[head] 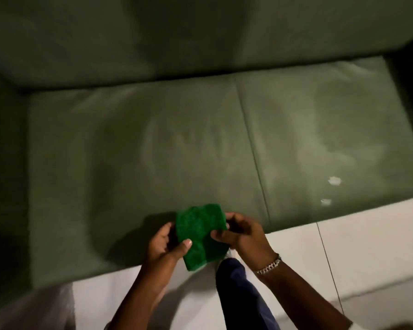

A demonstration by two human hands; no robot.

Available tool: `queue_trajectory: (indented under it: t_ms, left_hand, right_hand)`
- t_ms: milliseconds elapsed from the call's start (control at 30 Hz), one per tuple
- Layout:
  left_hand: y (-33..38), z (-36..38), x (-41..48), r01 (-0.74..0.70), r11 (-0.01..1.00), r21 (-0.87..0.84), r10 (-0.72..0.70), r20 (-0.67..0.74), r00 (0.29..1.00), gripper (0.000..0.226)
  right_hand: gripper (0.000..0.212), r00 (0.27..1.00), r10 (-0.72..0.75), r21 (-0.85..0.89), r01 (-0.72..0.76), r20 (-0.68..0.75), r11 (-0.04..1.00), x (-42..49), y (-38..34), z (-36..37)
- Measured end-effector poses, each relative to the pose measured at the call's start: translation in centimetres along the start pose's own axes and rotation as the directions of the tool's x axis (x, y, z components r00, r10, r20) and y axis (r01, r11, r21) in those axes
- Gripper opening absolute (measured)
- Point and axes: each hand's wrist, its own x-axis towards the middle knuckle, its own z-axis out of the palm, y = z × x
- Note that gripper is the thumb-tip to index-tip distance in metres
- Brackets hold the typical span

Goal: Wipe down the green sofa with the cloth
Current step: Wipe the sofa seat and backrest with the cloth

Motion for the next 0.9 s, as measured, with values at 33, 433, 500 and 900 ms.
queue_trajectory:
  t_ms: [33, 433, 500, 900]
  left_hand:
    - [0.1, 2.6, 1.4, 0.016, 0.999, 0.037, -0.017, 0.013, 1.000, 0.037]
    - [0.7, 21.1, 13.3, -0.579, 0.420, 0.698, 0.463, 0.384, 0.799, 0.026]
    - [1.4, 20.2, 15.2, -0.676, 0.061, 0.735, 0.562, 0.534, 0.631, 0.028]
    - [2.9, 18.2, 21.6, -0.589, -0.601, 0.541, 0.163, 0.804, 0.572, 0.079]
  right_hand:
    - [0.030, 0.995, -0.048, -0.029, 0.045, -0.086, 0.999, 1.0, 0.0, -2.2]
    - [0.046, 0.682, -0.267, -0.368, -0.004, -0.681, 0.930, 8.7, 1.5, -16.8]
    - [0.061, 0.617, -0.458, -0.562, 0.031, -0.640, 0.826, 9.7, 1.4, -16.6]
    - [0.055, 0.596, -0.627, -0.857, -0.244, -0.501, 0.453, 10.5, 7.7, -17.2]
